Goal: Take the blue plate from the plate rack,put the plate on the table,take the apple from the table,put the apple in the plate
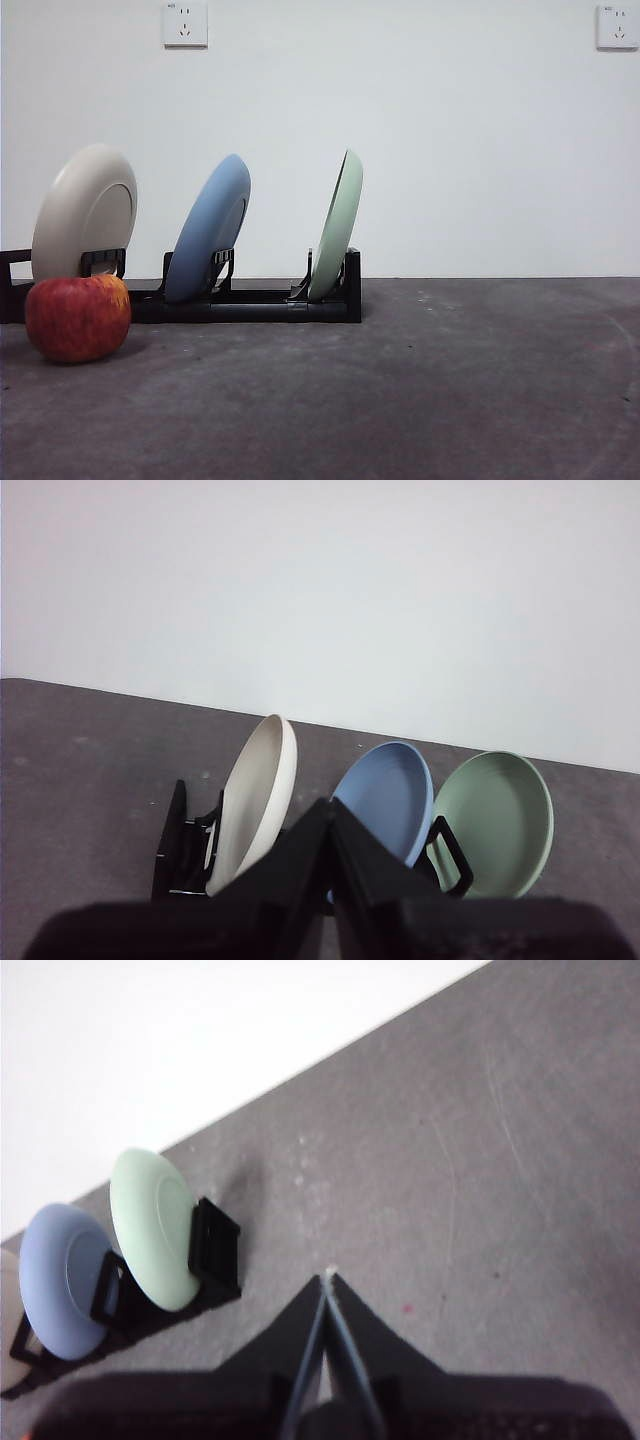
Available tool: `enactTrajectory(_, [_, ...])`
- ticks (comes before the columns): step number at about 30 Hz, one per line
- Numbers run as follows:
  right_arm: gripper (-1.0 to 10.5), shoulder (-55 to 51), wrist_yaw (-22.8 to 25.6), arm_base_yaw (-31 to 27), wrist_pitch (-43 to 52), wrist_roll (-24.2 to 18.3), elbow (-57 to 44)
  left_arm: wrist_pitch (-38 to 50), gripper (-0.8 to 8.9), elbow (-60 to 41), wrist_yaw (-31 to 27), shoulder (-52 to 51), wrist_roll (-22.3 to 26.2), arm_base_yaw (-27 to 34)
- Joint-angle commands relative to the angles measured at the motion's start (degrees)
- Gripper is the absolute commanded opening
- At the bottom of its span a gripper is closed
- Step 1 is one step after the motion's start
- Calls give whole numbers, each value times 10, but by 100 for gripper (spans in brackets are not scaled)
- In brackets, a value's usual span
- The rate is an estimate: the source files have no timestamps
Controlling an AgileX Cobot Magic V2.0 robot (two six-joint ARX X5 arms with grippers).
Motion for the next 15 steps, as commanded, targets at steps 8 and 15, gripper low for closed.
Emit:
enactTrajectory(8, [0,115,-120,0,-71,-88,83,-97,-4,122,157,162,3,1])
enactTrajectory(15, [0,170,-166,0,-136,-150,97,-111,-4,184,265,306,19,1])
